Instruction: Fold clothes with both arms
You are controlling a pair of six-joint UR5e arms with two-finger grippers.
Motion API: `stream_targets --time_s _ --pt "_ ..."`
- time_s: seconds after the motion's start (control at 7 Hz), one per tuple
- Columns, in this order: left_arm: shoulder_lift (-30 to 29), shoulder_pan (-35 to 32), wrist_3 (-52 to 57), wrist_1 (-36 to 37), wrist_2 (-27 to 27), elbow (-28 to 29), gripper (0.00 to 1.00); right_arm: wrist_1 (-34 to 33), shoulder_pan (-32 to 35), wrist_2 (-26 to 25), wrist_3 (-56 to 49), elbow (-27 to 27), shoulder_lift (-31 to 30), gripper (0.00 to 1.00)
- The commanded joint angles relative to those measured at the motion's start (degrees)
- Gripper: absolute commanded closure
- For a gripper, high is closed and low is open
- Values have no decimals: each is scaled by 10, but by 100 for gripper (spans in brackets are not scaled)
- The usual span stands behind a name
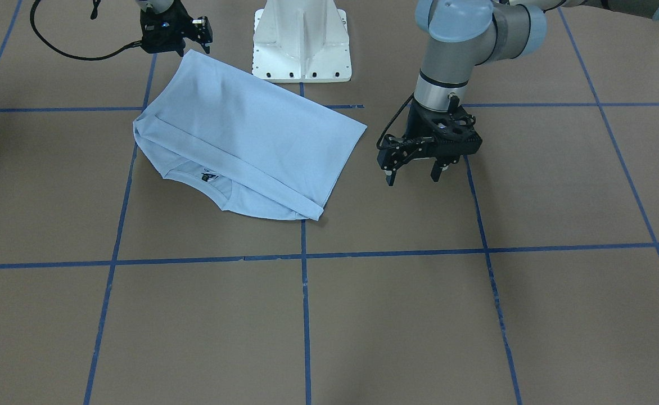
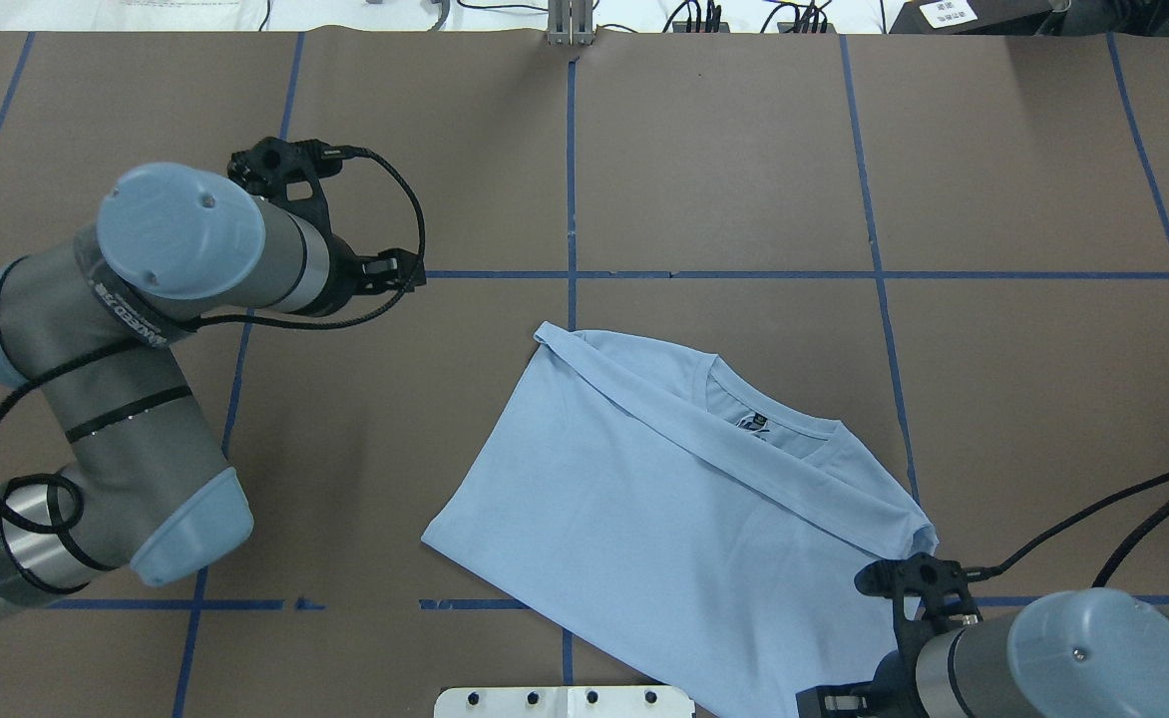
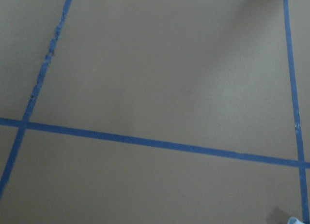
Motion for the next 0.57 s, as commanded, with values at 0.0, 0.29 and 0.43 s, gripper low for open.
stream_targets --time_s 0.0,0.29,0.43 --pt "6 88 -150 -1 -22 -9 0 5 101 9 20 23 48 0" --pt "9 138 -310 -2 -20 -6 4 4 169 7 18 19 69 0" --pt "10 154 -365 -2 -20 2 6 5 173 5 15 8 72 0"
